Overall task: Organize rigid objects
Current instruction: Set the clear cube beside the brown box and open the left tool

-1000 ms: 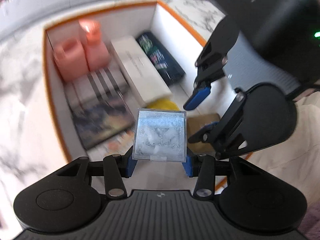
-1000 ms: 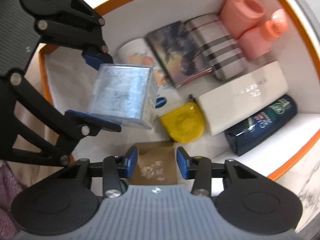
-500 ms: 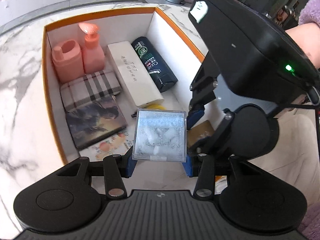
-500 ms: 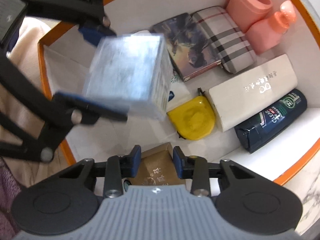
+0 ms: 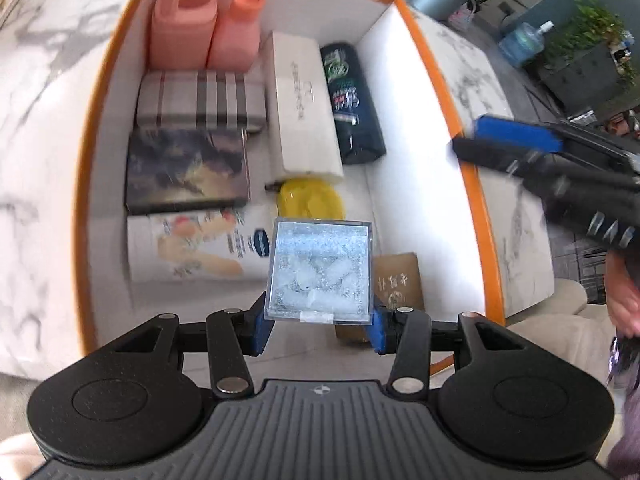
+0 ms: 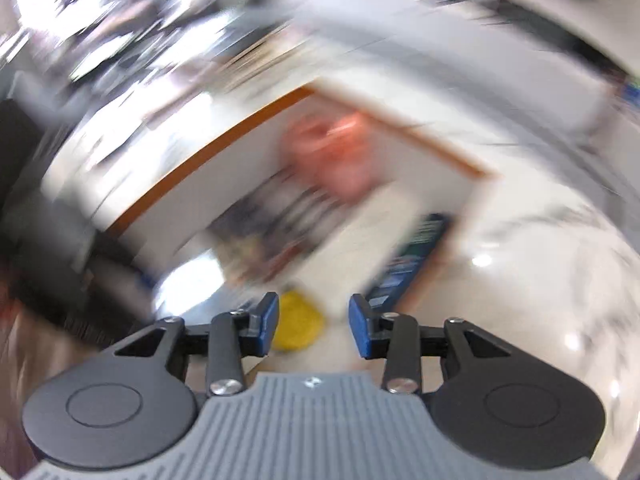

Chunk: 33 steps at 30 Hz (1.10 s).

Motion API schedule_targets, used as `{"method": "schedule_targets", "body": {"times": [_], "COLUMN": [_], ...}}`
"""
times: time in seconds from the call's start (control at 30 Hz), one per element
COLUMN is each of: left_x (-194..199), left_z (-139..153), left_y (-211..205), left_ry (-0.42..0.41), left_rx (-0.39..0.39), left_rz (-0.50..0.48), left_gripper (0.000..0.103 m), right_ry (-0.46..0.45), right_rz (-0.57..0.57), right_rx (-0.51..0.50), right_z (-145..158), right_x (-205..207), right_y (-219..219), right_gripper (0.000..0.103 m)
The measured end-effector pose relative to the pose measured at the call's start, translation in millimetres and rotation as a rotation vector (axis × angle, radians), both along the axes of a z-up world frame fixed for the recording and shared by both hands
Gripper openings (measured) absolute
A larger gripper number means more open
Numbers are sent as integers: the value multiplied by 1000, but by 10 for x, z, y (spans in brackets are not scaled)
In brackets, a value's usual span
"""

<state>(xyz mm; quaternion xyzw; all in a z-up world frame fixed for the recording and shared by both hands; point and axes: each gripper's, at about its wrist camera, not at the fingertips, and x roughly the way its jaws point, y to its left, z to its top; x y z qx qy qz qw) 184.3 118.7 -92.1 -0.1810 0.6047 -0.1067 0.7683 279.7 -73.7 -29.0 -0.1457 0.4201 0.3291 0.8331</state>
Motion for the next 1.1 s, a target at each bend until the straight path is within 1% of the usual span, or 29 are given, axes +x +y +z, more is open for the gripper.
{"method": "schedule_targets", "body": {"times": [0.03, 0.1, 0.17, 0.27, 0.33, 0.37, 0.4, 0.47, 0.57, 0.67, 0.77, 0.9, 0.93, 0.97, 1.0, 1.03, 1.07, 1.1], "left_x": [-2, 18, 34, 95, 157, 184, 207, 241, 263, 262, 215, 141, 131, 120, 122, 135, 134, 165], "left_z": [-21, -83, -114, -186, -233, -240, -251, -263, -244, -236, -140, 14, 38, 58, 64, 52, 36, 26], "left_y": [-25, -69, -135, -233, -261, -275, -287, -303, -335, -332, -316, -234, -219, -205, -207, -222, -262, -269], "left_ry": [7, 32, 55, 89, 122, 132, 142, 159, 158, 150, 117, 51, 36, 18, 7, 10, 23, 34], "left_rx": [13, 26, 41, 76, 93, 103, 112, 118, 139, 136, 125, 76, 75, 88, 115, 152, 178, 181], "left_rz": [12, 20, 16, -13, -20, -29, -37, -41, -47, -30, -10, 1, 6, 13, 9, 6, 9, 9], "left_gripper": [53, 53, 53, 53, 53, 53, 53, 55, 55, 57, 61, 64, 64, 64, 64, 61, 54, 51], "right_ry": [-20, -41, -86, -88, -84, -84, -84, -82, -72, -53, -59, -74, -75, -74, -74, -76, -79, -82], "right_rz": [-76, -185, -286, -386, -426, -437, -434, -418, -411, -405, -396, -397, -397, -398, -398, -396, -394, -391], "right_rx": [40, 129, 179, 261, 306, 322, 332, 337, 345, 368, 367, 367, 370, 373, 374, 376, 376, 375], "right_z": [-9, -42, -148, -290, -324, -325, -409, -428, -413, -422, -422, -398, -397, -397, -390, -387, -384, -378], "right_x": [-31, -63, -155, -198, -211, -216, -209, -225, -239, -256, -281, -329, -336, -341, -345, -352, -360, -369], "right_y": [-92, -292, -382, -497, -598, -631, -611, -607, -665, -718, -729, -746, -749, -749, -749, -747, -739, -733], "right_gripper": [43, 48, 51, 51, 51, 51, 51, 51, 51, 53, 53, 54, 54, 54, 54, 54, 54, 54]}}
